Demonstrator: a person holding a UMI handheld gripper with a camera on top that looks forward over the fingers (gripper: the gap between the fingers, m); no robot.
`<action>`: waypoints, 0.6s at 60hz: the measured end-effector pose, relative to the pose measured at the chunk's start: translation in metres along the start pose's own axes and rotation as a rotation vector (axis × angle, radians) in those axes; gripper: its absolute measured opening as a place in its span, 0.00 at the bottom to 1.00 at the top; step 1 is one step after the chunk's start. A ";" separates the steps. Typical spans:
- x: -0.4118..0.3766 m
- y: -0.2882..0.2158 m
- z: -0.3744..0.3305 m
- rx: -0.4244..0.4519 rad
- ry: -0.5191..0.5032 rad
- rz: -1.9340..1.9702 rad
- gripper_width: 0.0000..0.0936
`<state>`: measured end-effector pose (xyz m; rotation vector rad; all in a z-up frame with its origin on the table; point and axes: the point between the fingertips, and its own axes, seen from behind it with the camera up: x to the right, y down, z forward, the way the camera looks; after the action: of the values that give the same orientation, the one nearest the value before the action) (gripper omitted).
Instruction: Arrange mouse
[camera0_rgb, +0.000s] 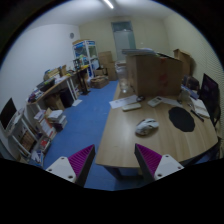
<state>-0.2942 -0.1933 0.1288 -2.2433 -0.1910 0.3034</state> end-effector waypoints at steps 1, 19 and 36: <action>-0.005 0.000 0.000 -0.003 0.014 0.000 0.89; 0.101 0.008 0.098 -0.064 0.016 -0.001 0.89; 0.129 0.018 0.171 -0.109 -0.046 -0.016 0.90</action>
<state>-0.2178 -0.0484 -0.0100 -2.3429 -0.2549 0.3439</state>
